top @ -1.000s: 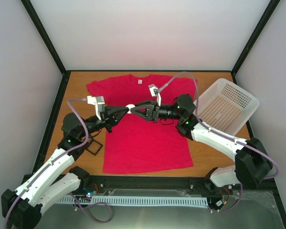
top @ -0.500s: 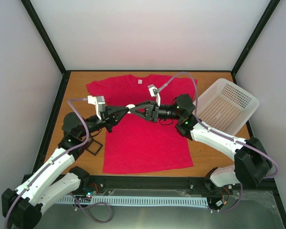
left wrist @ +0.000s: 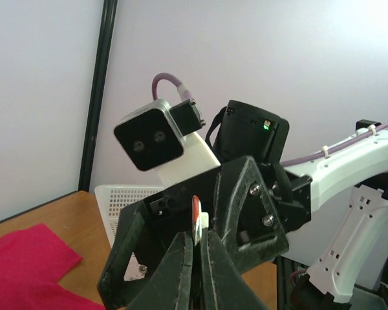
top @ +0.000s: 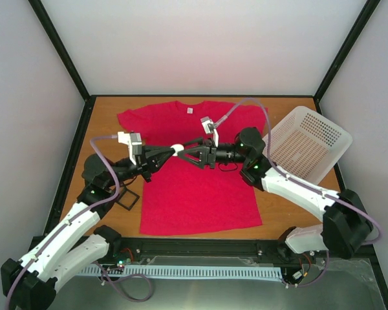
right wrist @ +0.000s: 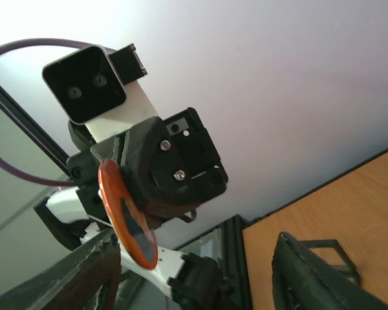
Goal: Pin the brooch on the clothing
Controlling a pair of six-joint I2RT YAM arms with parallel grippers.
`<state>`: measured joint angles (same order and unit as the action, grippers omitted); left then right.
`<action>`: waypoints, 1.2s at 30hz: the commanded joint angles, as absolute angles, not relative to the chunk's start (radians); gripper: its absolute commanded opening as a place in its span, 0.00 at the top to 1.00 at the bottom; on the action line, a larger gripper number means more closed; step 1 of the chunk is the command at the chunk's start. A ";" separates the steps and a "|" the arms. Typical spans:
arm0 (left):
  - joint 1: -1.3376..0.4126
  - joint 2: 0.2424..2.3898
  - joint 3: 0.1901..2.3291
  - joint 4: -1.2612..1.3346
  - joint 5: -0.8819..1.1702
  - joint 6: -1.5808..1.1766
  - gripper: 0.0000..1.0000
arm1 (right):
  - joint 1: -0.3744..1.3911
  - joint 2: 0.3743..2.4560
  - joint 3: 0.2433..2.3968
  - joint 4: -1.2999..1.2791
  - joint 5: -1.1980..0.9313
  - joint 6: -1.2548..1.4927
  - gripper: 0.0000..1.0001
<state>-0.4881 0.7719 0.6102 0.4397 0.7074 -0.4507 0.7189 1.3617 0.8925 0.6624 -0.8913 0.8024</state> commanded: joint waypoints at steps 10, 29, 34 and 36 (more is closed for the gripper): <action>-0.501 0.724 0.647 0.316 0.554 -0.326 0.99 | 0.682 1.035 0.920 -0.202 -0.460 0.232 0.00; -0.431 0.860 0.821 -0.022 0.394 -0.344 0.99 | 0.615 1.334 1.009 -0.124 -0.610 0.123 0.01; -0.420 0.860 0.845 0.057 0.661 -0.381 0.99 | 0.618 1.357 1.003 0.187 -1.096 0.292 0.00; -0.420 0.855 0.829 0.099 0.713 -0.419 0.99 | 0.623 1.322 0.981 0.256 -1.099 0.321 0.00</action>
